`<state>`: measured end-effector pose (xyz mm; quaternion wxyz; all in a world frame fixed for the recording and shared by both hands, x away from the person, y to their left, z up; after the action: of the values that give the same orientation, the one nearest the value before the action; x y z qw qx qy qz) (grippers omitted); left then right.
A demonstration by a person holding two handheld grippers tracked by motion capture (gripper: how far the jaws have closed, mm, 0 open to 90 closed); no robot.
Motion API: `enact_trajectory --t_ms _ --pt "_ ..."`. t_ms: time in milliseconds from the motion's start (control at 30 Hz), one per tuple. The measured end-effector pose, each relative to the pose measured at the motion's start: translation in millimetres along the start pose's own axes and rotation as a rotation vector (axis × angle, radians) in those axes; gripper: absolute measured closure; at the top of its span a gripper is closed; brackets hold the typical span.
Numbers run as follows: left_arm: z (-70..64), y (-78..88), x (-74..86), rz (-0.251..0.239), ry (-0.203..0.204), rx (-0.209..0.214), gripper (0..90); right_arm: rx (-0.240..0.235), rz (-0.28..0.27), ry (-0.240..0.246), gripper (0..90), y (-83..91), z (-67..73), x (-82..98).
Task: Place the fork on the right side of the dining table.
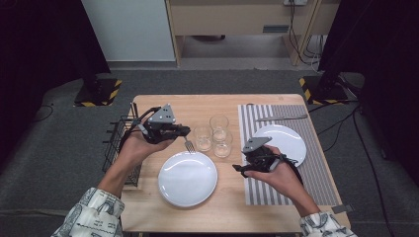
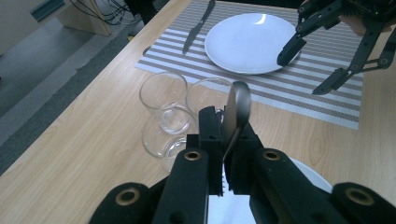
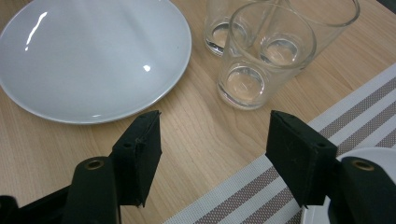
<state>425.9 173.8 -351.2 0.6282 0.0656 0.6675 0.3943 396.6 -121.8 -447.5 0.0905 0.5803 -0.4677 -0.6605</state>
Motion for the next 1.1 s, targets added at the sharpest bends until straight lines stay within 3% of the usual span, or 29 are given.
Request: enact_trajectory --t_ms 467,1100 --pt "-14.6 -12.5 -2.1 0.004 -0.025 0.036 86.3 -0.019 -0.025 0.034 44.4 -0.7 4.5 -11.4" --pt "-32.9 -25.7 -0.9 0.010 -0.050 0.087 86.2 -0.093 -0.072 0.112 61.8 -3.6 19.6 -25.9"
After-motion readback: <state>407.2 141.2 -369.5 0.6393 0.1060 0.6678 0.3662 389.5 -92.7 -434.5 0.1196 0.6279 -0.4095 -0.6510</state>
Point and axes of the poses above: each handheld gripper's, and its own axes: y roughly backward along the jaws, x roughly out of its underside, z roughly to its left, the point moved 2 cm from there along -y, roughly forward along the jaws, and after that the axes turned 2 degrees about y, right-handed, at the moved point
